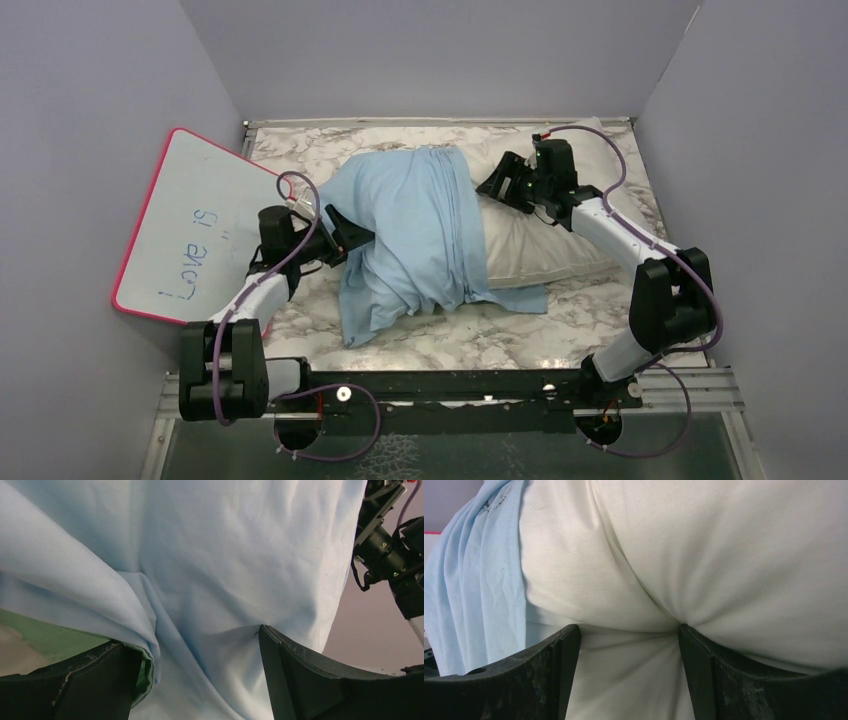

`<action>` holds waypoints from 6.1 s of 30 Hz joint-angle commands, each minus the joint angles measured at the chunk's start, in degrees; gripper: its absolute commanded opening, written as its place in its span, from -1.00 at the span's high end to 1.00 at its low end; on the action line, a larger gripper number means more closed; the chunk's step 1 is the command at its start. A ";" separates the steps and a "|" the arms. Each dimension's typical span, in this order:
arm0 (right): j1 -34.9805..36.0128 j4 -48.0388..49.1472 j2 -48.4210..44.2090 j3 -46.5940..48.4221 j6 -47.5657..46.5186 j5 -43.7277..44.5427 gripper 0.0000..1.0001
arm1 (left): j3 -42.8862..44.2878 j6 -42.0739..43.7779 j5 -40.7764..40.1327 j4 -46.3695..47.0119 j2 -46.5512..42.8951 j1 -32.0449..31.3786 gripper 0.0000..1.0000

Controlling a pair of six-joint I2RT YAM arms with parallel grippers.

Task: Remove the pillowcase from the pillow
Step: Remove the pillow from the pillowcase.

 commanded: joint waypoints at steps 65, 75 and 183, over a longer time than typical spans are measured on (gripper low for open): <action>-9.97 -18.74 6.54 -6.89 -1.92 11.08 -0.52 | 50.11 28.23 -85.77 -58.43 -15.61 3.07 1.00; -10.43 -17.87 5.07 -6.89 -2.12 6.84 -0.52 | 39.08 27.82 -42.49 -51.94 -11.53 2.46 1.00; -12.37 -5.13 -37.23 -27.37 18.72 -2.98 -0.07 | 17.91 10.69 -15.46 -46.13 -25.40 -26.87 -0.63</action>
